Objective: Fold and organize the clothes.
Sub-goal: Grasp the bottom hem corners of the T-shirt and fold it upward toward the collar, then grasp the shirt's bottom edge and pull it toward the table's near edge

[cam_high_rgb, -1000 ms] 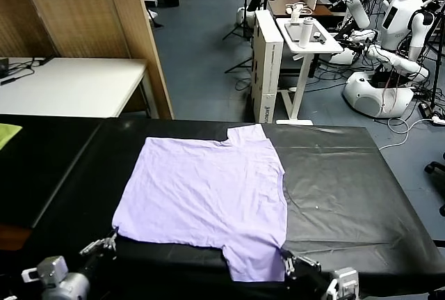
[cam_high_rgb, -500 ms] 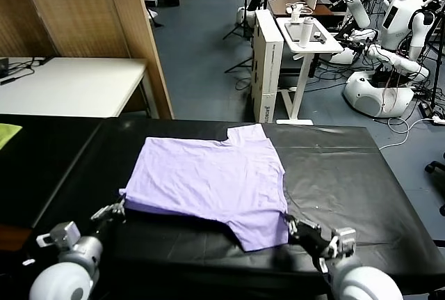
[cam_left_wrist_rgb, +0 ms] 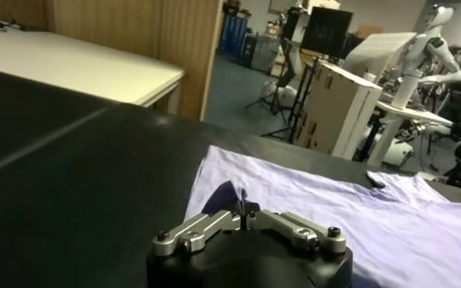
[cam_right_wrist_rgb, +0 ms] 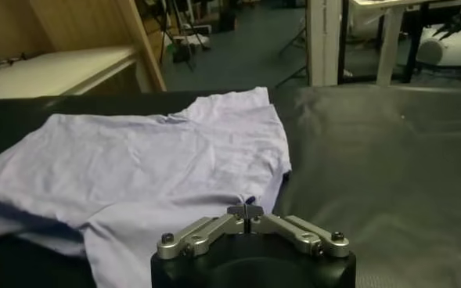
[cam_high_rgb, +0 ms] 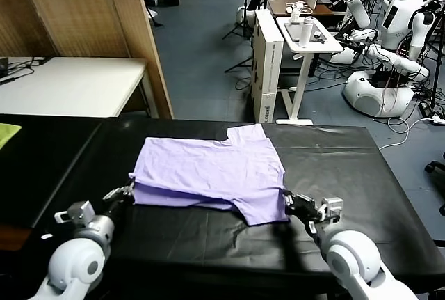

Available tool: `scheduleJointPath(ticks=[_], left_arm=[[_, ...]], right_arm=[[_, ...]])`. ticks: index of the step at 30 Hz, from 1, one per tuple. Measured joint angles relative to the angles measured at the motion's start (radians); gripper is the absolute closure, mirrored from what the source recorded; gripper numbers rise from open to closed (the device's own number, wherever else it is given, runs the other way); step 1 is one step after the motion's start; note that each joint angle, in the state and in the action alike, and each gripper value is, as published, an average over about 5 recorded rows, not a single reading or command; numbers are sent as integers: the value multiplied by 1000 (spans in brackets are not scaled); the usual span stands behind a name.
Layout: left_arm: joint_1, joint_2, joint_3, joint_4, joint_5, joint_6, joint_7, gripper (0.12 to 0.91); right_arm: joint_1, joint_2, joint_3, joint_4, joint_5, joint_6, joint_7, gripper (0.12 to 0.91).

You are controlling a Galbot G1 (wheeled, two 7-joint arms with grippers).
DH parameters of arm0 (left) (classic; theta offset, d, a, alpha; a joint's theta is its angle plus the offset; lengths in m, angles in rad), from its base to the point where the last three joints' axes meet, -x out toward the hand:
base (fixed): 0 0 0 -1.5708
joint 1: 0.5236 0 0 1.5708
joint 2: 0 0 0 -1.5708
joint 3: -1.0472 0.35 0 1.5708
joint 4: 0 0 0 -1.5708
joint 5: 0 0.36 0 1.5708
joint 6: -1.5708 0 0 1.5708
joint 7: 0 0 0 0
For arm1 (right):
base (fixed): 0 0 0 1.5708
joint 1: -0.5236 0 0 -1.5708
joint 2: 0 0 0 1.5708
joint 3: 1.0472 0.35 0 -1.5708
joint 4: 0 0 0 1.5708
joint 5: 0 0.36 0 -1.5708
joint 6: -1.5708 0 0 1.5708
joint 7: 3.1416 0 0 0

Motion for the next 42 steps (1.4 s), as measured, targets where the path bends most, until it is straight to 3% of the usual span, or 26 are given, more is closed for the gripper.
scheduleJointPath(ticks=[15, 18, 21, 24, 27, 29, 32, 35, 42], left_arm=[[-59, 44, 6, 92, 14, -17, 48, 882], [-65, 48, 10, 104, 14, -17, 54, 882], [-67, 48, 12, 109, 16, -16, 59, 876], [-66, 46, 13, 110, 19, -14, 62, 787], [-61, 42, 13, 105, 20, -13, 62, 614], [-54, 40, 11, 97, 21, -12, 61, 481], [-41, 40, 5, 83, 23, -8, 58, 292], [-24, 39, -4, 66, 28, -3, 57, 162], [34, 15, -12, 23, 54, 4, 58, 124]], right_arm=[[50, 26, -30, -51, -22, -4, -5, 872], [44, 24, -25, -44, -22, -9, -14, 757], [33, 16, -17, -31, -20, -17, -28, 568], [13, -1, -6, -6, -18, -23, -37, 379], [-15, -23, 8, 25, -17, -26, -44, 209], [-39, -41, 19, 49, -16, -26, -49, 146], [-84, -71, 39, 91, -18, -25, -53, 122], [-131, -94, 57, 129, -25, -24, -57, 119], [-197, -110, 62, 160, -45, -24, -65, 141]])
